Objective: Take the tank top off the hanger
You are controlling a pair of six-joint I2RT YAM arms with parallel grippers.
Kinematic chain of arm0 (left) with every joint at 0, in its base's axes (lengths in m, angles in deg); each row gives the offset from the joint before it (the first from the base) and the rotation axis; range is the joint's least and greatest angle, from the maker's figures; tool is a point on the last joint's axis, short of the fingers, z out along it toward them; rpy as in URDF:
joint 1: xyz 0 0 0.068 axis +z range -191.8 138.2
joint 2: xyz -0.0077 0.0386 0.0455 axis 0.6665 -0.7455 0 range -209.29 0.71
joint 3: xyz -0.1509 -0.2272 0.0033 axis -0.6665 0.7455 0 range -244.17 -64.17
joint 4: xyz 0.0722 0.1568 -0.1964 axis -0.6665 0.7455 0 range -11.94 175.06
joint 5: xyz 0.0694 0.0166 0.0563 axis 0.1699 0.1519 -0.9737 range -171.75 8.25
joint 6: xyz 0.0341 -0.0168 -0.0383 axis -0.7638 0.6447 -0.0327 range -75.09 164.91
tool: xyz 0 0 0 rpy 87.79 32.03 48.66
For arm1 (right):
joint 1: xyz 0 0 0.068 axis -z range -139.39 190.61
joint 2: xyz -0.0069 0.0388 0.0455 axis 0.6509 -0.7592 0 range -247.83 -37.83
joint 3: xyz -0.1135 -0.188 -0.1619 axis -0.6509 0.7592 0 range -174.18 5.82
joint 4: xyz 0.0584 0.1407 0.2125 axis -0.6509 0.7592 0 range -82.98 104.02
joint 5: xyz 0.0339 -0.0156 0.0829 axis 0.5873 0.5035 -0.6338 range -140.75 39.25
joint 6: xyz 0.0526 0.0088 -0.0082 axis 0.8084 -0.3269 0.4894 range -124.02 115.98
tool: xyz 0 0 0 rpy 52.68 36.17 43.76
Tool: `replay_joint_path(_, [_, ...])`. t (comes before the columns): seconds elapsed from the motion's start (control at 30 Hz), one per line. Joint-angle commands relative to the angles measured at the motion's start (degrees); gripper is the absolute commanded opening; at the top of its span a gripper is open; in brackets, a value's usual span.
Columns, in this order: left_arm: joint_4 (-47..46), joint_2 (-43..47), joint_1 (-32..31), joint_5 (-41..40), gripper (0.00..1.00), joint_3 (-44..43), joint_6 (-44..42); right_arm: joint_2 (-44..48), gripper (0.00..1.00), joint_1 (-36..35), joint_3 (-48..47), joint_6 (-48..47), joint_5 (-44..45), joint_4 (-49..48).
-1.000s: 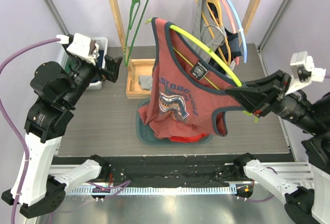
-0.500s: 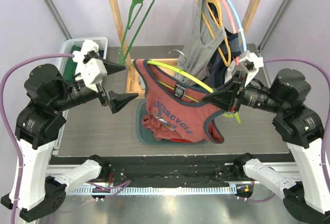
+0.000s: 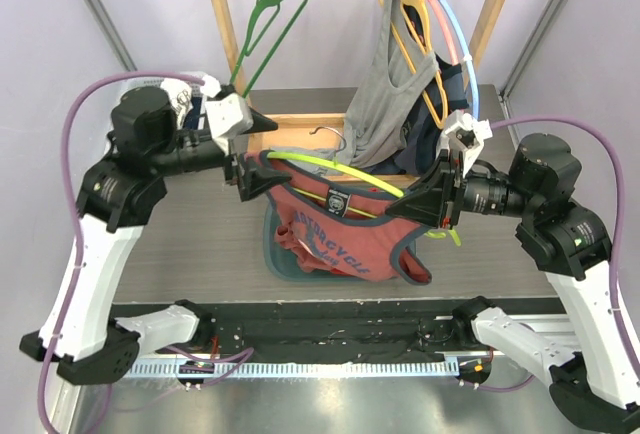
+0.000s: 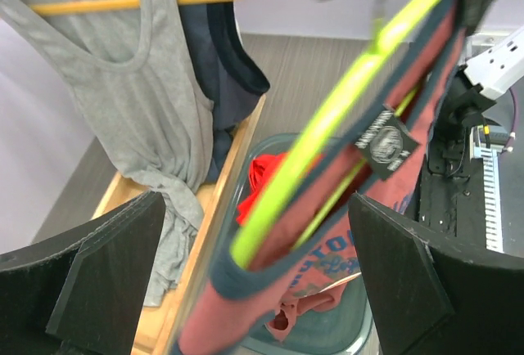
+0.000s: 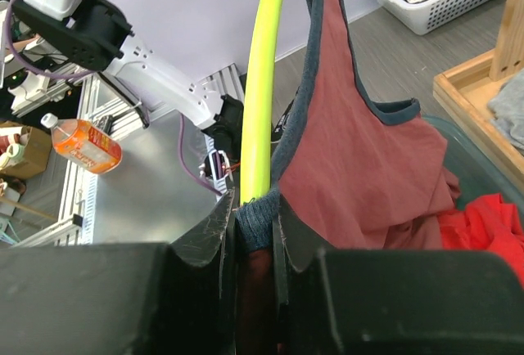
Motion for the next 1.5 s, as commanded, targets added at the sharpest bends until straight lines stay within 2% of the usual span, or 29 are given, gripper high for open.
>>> replay_joint_path(0.0, [-1.5, -1.6, 0.3, 2.6, 1.00, -1.7, -1.1, 1.4, 0.01, -0.1, -0.6, -0.8, -3.0, -5.8])
replay_joint_path(0.1, [2.6, -3.2, 0.3, 6.7, 0.96, -3.2, -2.3, 1.4, 0.01, -0.1, -0.7, -1.3, -2.7, -5.8])
replay_joint_path(0.2, [8.9, -4.2, 0.1, 10.1, 0.79, -4.7, -4.2, 1.0, 0.01, -0.1, -0.8, -1.6, -2.2, -6.1])
replay_joint_path(0.23, [9.2, -4.2, 0.0, 10.6, 0.66, -4.8, -4.2, 1.0, 0.01, -0.1, -0.8, -1.4, -2.1, -6.3])
replay_joint_path(0.3, [9.3, -4.1, -0.3, 11.0, 0.45, -4.7, -4.3, 0.6, 0.01, 0.0, -0.7, -1.1, -2.1, -7.5])
replay_joint_path(0.33, [9.1, -4.1, -0.3, 10.8, 0.22, -4.8, -4.2, 0.3, 0.01, -0.1, -0.7, -0.8, -2.1, -7.9])
replay_joint_path(0.43, [8.7, -4.0, -0.3, 9.3, 0.08, -5.3, -4.3, -0.1, 0.01, -0.1, -0.3, -0.4, -1.8, -9.1])
replay_joint_path(0.67, [7.8, -4.0, -1.2, 6.6, 0.07, -6.1, -5.1, -0.6, 0.01, -0.1, 0.1, -0.1, -1.4, -9.8])
replay_joint_path(0.77, [6.4, -3.8, -1.8, 4.8, 0.06, -6.4, -5.8, -0.5, 0.04, -0.1, 0.3, -1.3, 0.5, -8.7])
replay_joint_path(0.8, [5.8, -3.6, -2.1, 3.4, 0.05, -6.4, -5.7, -0.4, 0.16, -0.1, 0.2, -1.4, 1.4, -8.8])
replay_joint_path(0.9, [2.5, -3.3, -2.3, -1.3, 0.02, -6.0, -5.4, -0.3, 0.31, -0.1, -0.5, -2.1, 4.8, -8.9])
replay_joint_path(0.97, [-0.3, -2.8, -2.3, -3.6, 0.00, -5.3, -5.4, 0.1, 0.52, -0.1, -0.9, -2.3, 8.3, -9.5])
replay_joint_path(1.0, [-1.3, -2.5, -2.3, -4.9, 0.00, -4.8, -5.6, 0.3, 0.56, -0.1, -0.9, -2.6, 9.1, -9.7])
replay_joint_path(1.13, [-4.9, -1.8, -2.4, -10.5, 0.00, -3.5, -6.7, 0.8, 0.57, -0.1, -0.8, -2.7, 10.9, -10.7])
replay_joint_path(1.2, [-5.2, -1.7, -2.4, -10.7, 0.00, -3.4, -7.2, 0.5, 0.56, -0.1, -0.8, -2.7, 10.4, -11.1])
replay_joint_path(1.33, [-4.2, -1.3, -2.4, -8.2, 0.00, -2.8, -9.3, -1.1, 0.61, -0.1, -2.1, -3.7, 8.8, -11.7])
replay_joint_path(1.47, [2.3, -2.4, -3.2, -1.6, 0.00, -4.6, -14.2, -5.2, 0.61, -0.1, -5.5, -4.5, 3.4, -11.7])
